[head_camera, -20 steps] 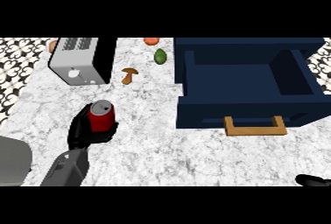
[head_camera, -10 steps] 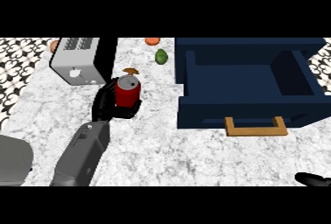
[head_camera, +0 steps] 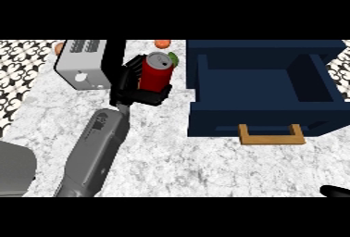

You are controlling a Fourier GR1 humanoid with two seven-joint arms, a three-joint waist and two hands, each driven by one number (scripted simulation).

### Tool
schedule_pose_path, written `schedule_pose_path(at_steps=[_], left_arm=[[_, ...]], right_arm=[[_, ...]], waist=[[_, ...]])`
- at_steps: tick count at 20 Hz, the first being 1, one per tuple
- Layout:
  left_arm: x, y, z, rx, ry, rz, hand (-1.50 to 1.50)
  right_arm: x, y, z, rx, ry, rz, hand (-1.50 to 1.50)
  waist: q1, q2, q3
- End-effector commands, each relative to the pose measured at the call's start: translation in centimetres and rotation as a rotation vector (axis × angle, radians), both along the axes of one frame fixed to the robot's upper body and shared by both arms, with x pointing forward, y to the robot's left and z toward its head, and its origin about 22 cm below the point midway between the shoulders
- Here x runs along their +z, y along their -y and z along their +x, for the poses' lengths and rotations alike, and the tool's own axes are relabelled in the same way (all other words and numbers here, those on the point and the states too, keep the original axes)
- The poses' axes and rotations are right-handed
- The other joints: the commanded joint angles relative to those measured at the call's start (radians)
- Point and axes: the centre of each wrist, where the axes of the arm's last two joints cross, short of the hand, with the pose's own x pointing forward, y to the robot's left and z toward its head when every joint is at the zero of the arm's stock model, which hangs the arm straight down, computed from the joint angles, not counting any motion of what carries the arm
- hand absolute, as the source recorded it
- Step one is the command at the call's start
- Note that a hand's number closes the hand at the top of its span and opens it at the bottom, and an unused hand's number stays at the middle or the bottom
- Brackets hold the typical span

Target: Pick up the can, place it into the drawer and close the drawer

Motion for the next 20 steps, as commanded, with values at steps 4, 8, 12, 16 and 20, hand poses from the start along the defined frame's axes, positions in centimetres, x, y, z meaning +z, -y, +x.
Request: schedule_pose_path(at_steps=[4,8,12,16,20], left_arm=[[8.6,4.7,0.6,-0.062,0.031,-0.011,1.50],[12.2,7.3,1.6,-0.040,0.054,0.014,1.50],[14.6,8.3,2.9,-0.068,0.041,0.047,1.50],[19.4,12.6,1.9,-0.066,0.047,0.073,1.50],[19.2,12.8,3.7,-0.048,0.037,0.111,1.50]], right_arm=[[0.1,0.6,-0.5,-0.007,0.004,0.005,-1.50],[-0.1,1.0,0.5,0.003,-0.006,-0.013,-1.50],[0.9,1.0,1.0,-0.006,0.001,-0.009,-1.50],[-0.1,-1.3,1.1,-0.002,0.013,0.003,-1.50],[0.8,-1.1,-0.9,0.003,0.005,-0.004,-1.50]], waist=[[-0.005,0.000,0.000],[-0.012,0.004,0.000],[-0.014,0.006,0.000],[-0.021,0.007,0.000],[-0.034,0.009,0.000]])
